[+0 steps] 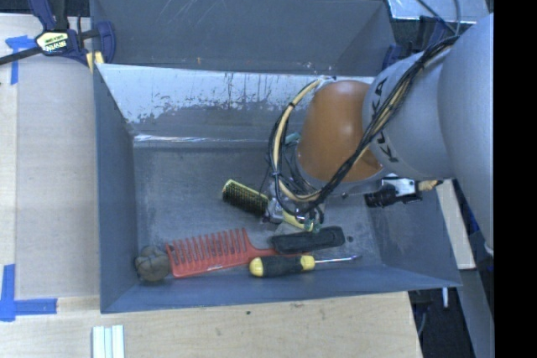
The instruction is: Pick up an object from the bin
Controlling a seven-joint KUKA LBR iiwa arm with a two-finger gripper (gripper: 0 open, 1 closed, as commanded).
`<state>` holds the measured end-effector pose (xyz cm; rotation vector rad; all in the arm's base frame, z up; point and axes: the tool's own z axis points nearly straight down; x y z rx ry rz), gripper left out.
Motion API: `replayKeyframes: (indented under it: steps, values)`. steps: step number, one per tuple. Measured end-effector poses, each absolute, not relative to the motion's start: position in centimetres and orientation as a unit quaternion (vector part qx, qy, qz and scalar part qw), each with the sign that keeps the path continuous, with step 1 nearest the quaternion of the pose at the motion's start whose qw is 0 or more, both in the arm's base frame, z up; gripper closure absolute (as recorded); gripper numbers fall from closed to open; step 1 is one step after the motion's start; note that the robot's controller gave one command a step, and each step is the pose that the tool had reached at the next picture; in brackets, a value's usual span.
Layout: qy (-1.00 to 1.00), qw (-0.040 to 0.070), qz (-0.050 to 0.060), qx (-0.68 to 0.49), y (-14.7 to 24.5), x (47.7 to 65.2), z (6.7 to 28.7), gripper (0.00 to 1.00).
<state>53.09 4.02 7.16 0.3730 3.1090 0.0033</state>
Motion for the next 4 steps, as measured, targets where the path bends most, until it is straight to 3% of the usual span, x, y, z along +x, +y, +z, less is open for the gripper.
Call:
replayKeyframes:
  steps: [1,2,3,4]
  values:
    - [0.995,0.002,0.000,0.104,4.6,51.7,16.5,1.00]
    - [0.998,0.008,0.001,0.058,4.1,55.2,9.6,1.00]
    - [0.979,0.003,0.001,0.203,4.3,57.0,8.3,1.00]
    - [0.979,0.003,0.001,0.203,4.3,57.0,8.3,1.00]
